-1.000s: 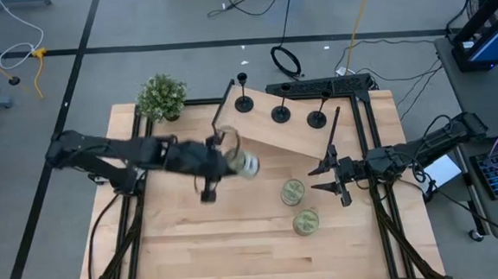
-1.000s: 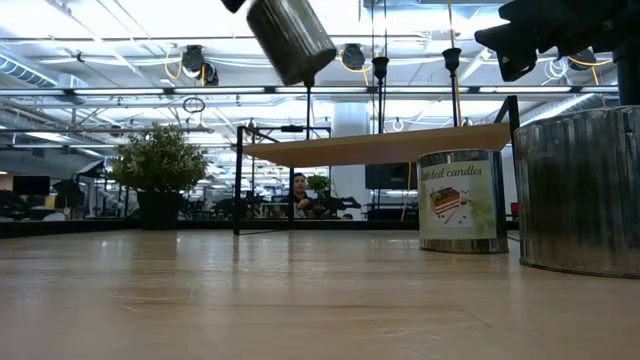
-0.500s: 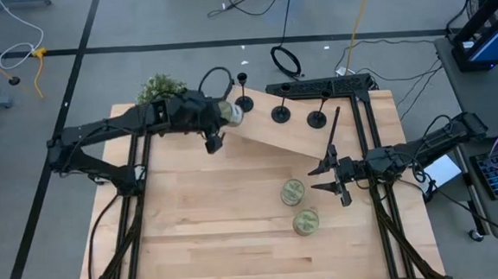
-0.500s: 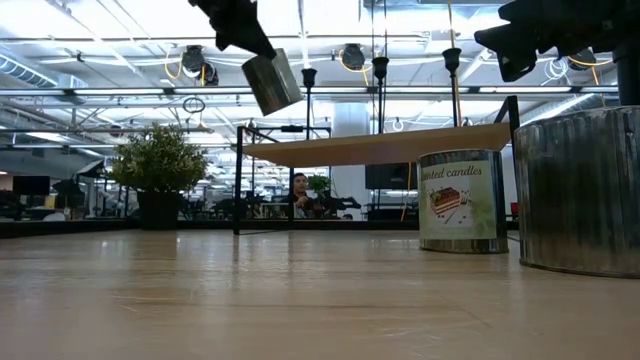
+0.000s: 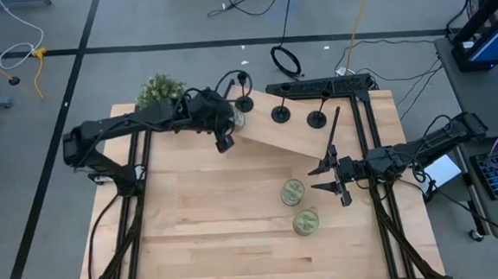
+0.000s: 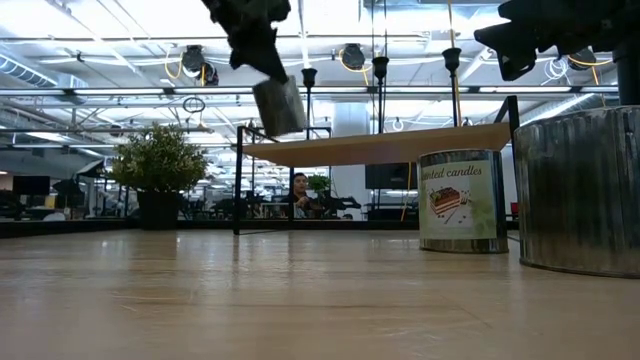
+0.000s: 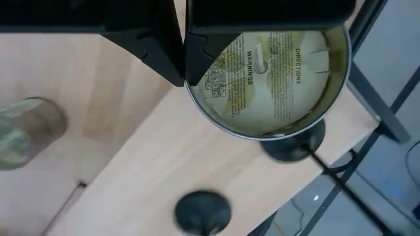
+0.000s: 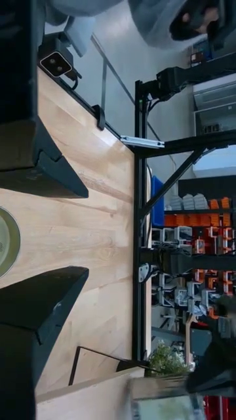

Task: Pick & Place candle stick holders
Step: Put the left silver scented candle on the shelf

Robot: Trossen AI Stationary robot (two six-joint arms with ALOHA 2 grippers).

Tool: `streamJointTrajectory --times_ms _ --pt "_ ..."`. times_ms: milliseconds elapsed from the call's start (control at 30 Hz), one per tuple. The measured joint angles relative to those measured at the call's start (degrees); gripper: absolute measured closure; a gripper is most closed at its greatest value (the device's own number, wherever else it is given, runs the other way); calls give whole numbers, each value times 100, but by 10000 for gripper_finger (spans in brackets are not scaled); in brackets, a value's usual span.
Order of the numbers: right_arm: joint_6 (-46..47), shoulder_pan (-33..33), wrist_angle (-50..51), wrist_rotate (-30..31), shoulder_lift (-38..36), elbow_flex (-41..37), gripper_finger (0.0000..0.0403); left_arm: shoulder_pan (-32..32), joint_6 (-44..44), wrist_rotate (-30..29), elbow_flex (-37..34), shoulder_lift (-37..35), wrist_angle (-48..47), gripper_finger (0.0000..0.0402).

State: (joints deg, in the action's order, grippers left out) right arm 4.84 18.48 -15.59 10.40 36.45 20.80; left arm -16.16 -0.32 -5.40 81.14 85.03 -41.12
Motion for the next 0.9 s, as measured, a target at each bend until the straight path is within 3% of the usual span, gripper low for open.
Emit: streamJointTrajectory --times_ms 300,900 --pt "-94 -2 -2 2 0 0 229 -236 -243 195 1562 666 -2018 399" --pt "-103 -2 0 1 2 0 229 -262 240 412 1635 1152 -1553 395"
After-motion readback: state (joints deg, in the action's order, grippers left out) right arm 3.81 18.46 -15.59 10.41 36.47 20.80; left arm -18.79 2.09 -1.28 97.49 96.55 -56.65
